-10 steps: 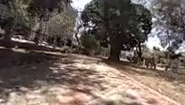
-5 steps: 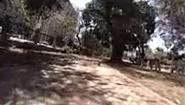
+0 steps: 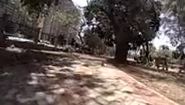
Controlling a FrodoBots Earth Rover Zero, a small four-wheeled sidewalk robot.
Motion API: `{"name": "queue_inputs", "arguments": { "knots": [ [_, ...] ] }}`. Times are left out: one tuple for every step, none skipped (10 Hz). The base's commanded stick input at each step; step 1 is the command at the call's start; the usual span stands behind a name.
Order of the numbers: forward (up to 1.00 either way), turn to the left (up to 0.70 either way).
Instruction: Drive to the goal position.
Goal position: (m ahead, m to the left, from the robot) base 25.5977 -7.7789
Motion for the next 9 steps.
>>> {"name": "queue_inputs", "arguments": {
  "knots": [
    [1.0,0.0],
    [1.0,0.0],
    [1.0,0.0],
    [1.0,0.0],
    [1.0,0.0],
    [1.0,0.0],
    [1.0,0.0],
    [1.0,0.0],
    [1.0,0.0]
  ]
}}
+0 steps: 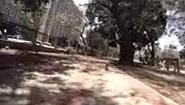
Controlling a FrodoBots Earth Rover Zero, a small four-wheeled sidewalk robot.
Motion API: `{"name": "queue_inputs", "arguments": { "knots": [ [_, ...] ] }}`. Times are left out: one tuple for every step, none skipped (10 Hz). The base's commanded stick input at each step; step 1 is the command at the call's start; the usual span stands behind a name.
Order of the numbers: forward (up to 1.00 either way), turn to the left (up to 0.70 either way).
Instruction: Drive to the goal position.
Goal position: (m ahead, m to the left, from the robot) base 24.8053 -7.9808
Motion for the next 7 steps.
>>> {"name": "queue_inputs", "arguments": {
  "knots": [
    [1.0,0.0],
    [1.0,0.0],
    [1.0,0.0],
    [1.0,0.0],
    [1.0,0.0],
    [1.0,0.0],
    [1.0,-0.4]
  ]
}}
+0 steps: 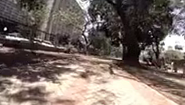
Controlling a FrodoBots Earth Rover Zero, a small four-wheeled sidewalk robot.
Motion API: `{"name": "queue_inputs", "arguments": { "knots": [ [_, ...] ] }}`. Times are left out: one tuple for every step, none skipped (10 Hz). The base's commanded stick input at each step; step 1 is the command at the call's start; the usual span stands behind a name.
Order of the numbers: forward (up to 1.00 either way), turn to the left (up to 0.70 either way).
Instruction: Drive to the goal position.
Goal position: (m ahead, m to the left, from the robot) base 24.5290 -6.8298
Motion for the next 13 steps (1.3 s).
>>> {"name": "queue_inputs", "arguments": {
  "knots": [
    [1.0,-0.4],
    [1.0,-0.4],
    [1.0,0.0],
    [1.0,0.0],
    [1.0,0.0],
    [1.0,0.0],
    [1.0,0.0],
    [1.0,0.0],
    [1.0,0.0],
    [1.0,0.0],
    [1.0,0.0],
    [1.0,0.0],
    [1.0,0.0]
  ]
}}
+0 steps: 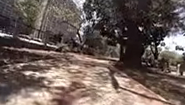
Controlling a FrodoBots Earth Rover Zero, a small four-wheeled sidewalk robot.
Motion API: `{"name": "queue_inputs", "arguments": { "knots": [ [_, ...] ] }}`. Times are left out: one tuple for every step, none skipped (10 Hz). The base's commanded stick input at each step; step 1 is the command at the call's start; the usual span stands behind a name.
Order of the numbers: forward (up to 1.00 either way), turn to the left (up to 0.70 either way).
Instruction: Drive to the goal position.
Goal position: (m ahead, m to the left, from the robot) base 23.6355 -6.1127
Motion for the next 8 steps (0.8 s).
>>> {"name": "queue_inputs", "arguments": {
  "knots": [
    [1.0,0.0],
    [1.0,0.0],
    [1.0,0.0],
    [1.0,0.0],
    [1.0,0.0],
    [1.0,0.0],
    [1.0,0.0],
    [1.0,0.0]
  ]
}}
